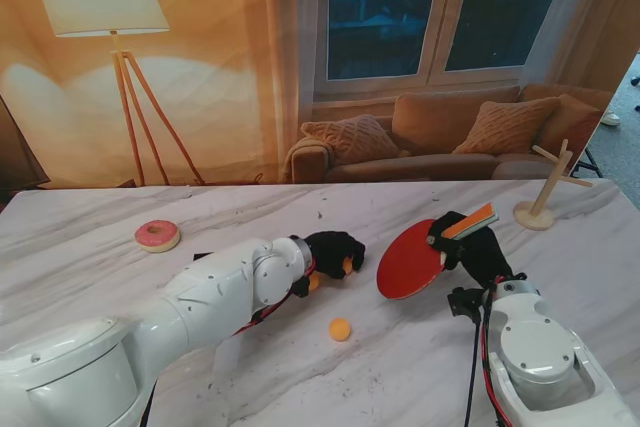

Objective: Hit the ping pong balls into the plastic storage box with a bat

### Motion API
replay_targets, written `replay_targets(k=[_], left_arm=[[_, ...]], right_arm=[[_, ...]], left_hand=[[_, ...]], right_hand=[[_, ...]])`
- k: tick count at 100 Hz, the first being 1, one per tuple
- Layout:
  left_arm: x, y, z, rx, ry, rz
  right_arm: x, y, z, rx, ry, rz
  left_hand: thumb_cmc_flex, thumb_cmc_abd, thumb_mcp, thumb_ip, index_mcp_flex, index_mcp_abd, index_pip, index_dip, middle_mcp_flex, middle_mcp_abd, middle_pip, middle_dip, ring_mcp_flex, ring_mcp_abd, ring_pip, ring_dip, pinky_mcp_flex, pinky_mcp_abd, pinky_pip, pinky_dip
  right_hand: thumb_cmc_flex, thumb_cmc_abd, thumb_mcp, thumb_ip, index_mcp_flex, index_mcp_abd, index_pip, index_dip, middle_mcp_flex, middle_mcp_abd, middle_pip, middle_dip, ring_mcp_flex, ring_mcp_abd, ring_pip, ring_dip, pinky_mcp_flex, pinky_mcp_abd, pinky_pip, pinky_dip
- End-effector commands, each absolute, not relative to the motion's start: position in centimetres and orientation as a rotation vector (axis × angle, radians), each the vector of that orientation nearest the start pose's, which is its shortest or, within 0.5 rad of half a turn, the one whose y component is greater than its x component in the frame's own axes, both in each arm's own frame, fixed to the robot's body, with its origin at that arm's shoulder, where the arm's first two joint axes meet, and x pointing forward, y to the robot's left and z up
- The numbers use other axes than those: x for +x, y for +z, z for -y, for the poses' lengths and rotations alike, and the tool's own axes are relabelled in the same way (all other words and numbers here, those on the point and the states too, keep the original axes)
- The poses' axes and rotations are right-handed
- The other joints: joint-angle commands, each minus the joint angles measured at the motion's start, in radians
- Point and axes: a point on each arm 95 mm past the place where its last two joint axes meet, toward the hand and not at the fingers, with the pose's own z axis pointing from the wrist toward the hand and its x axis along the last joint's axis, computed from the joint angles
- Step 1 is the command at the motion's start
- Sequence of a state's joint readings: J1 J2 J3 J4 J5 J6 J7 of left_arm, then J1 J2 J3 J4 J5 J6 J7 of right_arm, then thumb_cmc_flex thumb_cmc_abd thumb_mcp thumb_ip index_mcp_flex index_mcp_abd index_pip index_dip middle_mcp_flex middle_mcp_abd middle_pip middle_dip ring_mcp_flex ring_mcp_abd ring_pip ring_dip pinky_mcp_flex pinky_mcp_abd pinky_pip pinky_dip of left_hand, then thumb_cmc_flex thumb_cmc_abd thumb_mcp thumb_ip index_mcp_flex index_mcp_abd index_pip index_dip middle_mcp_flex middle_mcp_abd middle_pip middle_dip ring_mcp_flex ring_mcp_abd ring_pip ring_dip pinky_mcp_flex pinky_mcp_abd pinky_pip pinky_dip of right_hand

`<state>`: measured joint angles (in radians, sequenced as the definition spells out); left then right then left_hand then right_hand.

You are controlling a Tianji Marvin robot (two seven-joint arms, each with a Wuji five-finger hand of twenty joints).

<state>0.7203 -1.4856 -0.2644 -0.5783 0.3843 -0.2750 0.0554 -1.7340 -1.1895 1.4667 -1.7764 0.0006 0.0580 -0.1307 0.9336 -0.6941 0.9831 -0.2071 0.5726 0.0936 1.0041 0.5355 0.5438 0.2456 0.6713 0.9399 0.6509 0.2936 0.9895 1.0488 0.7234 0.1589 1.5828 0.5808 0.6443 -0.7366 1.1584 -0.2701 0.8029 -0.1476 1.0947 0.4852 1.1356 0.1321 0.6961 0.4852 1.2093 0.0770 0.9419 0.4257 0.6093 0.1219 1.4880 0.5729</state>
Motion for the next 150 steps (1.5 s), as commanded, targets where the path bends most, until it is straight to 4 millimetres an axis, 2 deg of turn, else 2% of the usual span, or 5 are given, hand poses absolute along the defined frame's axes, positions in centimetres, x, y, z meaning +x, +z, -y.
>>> replay_targets(k=[1, 41, 99, 124, 150], left_arm=[[52.0, -37.5, 18.7, -1.24, -1.615, -2.078], [51.4, -34.4, 17.7, -1.226, -1.661, -2.013], [48.7, -27.8, 12.2, -1.193, -1.666, -1.791], [47.1, -25.6, 9.6, -1.214, -1.65, -1.698], [45.2, -23.7, 6.1, -1.283, -1.608, -1.629]], right_arm=[[38.0, -28.9, 5.1, -2.379, -2.323, 0.469], [39.1, -29.0, 4.0, -2.396, -2.28, 0.467], [41.2, -28.9, 2.8, -2.418, -2.265, 0.458], [42.3, -28.7, 0.6, -2.402, -2.218, 0.457], [43.2, -27.7, -3.2, -2.327, -2.177, 0.477]], left_hand=[[0.07, 0.008, 0.031, 0.007, 0.073, 0.017, 0.129, 0.002, 0.061, 0.001, 0.006, 0.039, 0.042, 0.061, 0.045, -0.006, 0.02, -0.148, 0.058, -0.016], [0.062, 0.0, 0.067, 0.036, 0.094, 0.023, 0.154, -0.001, 0.134, -0.011, -0.022, 0.072, 0.057, 0.079, 0.068, 0.012, 0.026, -0.151, 0.093, 0.001], [0.058, -0.009, 0.076, 0.042, 0.096, 0.028, 0.155, 0.027, 0.199, 0.003, -0.076, 0.122, 0.078, 0.085, 0.083, 0.024, 0.044, -0.161, 0.121, 0.003], [0.059, -0.006, 0.074, 0.043, 0.096, 0.027, 0.151, 0.032, 0.203, 0.002, -0.085, 0.129, 0.083, 0.081, 0.084, 0.022, 0.046, -0.168, 0.121, 0.0], [0.068, 0.003, 0.059, 0.045, 0.092, 0.031, 0.144, 0.04, 0.207, 0.001, -0.099, 0.136, 0.078, 0.089, 0.082, 0.023, 0.046, -0.168, 0.122, -0.001]], right_hand=[[0.086, 0.065, 0.035, -0.012, 0.015, 0.013, 0.036, 0.011, 0.008, -0.03, 0.053, 0.016, -0.007, -0.052, 0.018, 0.01, -0.016, -0.049, 0.029, 0.014], [0.09, 0.071, 0.031, -0.011, 0.013, 0.011, 0.037, 0.012, 0.005, -0.032, 0.053, 0.017, -0.012, -0.054, 0.016, 0.008, -0.018, -0.052, 0.027, 0.014], [0.094, 0.079, 0.021, -0.009, 0.011, 0.004, 0.043, 0.016, 0.0, -0.037, 0.059, 0.023, -0.017, -0.061, 0.018, 0.01, -0.024, -0.058, 0.023, 0.015], [0.095, 0.081, 0.02, -0.009, 0.009, 0.002, 0.045, 0.015, 0.0, -0.039, 0.059, 0.021, -0.017, -0.064, 0.021, 0.01, -0.021, -0.059, 0.023, 0.016], [0.108, 0.094, 0.003, -0.005, 0.003, -0.032, 0.053, 0.021, -0.01, -0.07, 0.053, 0.021, -0.03, -0.079, 0.008, 0.007, -0.025, -0.066, 0.013, 0.013]])
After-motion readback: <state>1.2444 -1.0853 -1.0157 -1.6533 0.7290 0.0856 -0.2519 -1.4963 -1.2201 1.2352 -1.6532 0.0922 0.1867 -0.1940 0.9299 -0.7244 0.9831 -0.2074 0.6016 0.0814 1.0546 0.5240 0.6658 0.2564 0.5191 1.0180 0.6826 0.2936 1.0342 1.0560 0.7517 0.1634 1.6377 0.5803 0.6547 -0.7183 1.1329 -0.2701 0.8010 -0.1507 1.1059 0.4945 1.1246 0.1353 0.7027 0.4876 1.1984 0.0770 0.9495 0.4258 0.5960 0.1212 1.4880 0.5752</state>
